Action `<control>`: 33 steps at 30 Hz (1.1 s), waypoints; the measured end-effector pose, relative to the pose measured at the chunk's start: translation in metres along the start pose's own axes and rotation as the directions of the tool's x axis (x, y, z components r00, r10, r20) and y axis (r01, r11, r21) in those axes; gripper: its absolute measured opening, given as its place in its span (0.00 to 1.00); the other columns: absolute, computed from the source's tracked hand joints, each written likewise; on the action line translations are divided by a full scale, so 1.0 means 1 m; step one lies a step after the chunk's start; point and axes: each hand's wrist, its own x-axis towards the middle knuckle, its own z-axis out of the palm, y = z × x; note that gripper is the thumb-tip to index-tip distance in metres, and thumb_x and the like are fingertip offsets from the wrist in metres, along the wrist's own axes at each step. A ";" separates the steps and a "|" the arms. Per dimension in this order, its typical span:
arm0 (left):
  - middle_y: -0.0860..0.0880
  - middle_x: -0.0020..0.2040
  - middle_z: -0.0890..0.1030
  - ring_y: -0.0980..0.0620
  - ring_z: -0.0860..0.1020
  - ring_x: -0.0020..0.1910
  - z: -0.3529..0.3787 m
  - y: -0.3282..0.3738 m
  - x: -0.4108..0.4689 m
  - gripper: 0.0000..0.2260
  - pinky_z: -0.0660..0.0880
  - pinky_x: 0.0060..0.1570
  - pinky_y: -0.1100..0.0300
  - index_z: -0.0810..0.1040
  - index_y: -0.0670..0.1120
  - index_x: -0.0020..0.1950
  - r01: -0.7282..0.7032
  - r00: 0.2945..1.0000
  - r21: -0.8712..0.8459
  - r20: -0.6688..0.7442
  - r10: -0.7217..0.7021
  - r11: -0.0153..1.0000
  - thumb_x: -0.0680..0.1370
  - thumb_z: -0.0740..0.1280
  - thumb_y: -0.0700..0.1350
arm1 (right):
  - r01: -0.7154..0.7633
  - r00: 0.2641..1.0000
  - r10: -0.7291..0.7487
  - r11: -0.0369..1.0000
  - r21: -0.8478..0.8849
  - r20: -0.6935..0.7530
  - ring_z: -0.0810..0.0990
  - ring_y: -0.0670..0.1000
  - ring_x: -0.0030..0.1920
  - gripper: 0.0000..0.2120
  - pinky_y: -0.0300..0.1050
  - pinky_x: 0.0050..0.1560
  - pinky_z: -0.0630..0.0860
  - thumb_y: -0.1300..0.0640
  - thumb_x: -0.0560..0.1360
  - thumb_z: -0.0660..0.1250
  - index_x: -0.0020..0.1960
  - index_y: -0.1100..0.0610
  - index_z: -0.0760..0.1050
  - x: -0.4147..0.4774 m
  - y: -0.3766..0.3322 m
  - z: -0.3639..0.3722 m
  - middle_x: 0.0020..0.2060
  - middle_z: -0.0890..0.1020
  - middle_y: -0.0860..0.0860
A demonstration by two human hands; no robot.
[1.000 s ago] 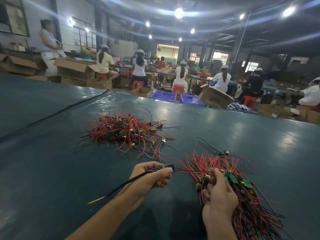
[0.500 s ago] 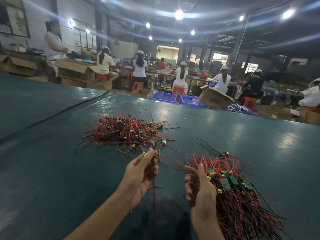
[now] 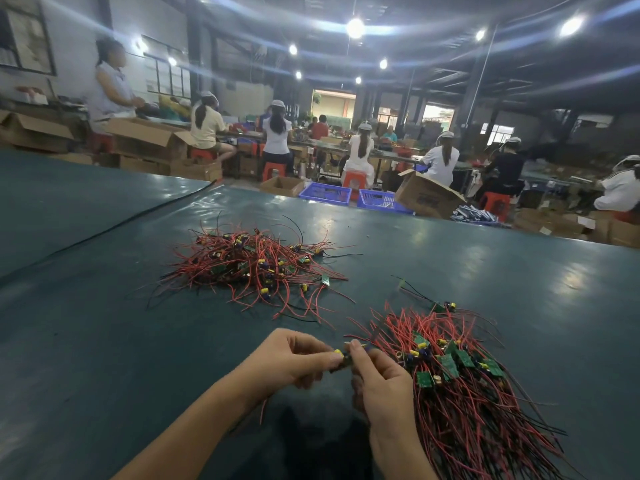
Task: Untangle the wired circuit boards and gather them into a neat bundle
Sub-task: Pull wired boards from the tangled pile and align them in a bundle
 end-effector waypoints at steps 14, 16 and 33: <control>0.42 0.34 0.83 0.50 0.80 0.27 0.038 -0.010 -0.004 0.31 0.73 0.26 0.64 0.85 0.42 0.41 0.087 0.994 -0.240 -0.044 -0.100 0.967 0.69 0.59 0.69 | 0.080 0.996 -0.075 0.991 0.105 -0.054 0.78 0.49 0.31 0.10 0.45 0.38 0.78 0.58 0.73 0.71 0.35 0.57 0.86 -0.002 -0.003 0.000 0.30 0.82 0.55; 0.43 0.32 0.83 0.51 0.79 0.26 0.040 -0.009 -0.003 0.25 0.74 0.27 0.64 0.84 0.42 0.35 0.072 0.983 -0.337 -0.134 -0.124 0.939 0.66 0.66 0.65 | 0.048 0.999 -0.047 0.993 0.109 -0.012 0.82 0.55 0.39 0.08 0.52 0.49 0.79 0.60 0.73 0.71 0.37 0.57 0.86 -0.003 -0.003 0.003 0.36 0.85 0.58; 0.42 0.35 0.84 0.50 0.78 0.29 0.034 -0.003 -0.007 0.18 0.72 0.26 0.63 0.83 0.41 0.39 -0.190 0.964 -0.144 -0.215 0.157 0.971 0.70 0.69 0.57 | 0.004 0.982 0.035 0.979 0.203 -0.187 0.65 0.43 0.22 0.07 0.37 0.23 0.64 0.52 0.65 0.75 0.31 0.55 0.83 -0.001 -0.014 -0.003 0.24 0.74 0.49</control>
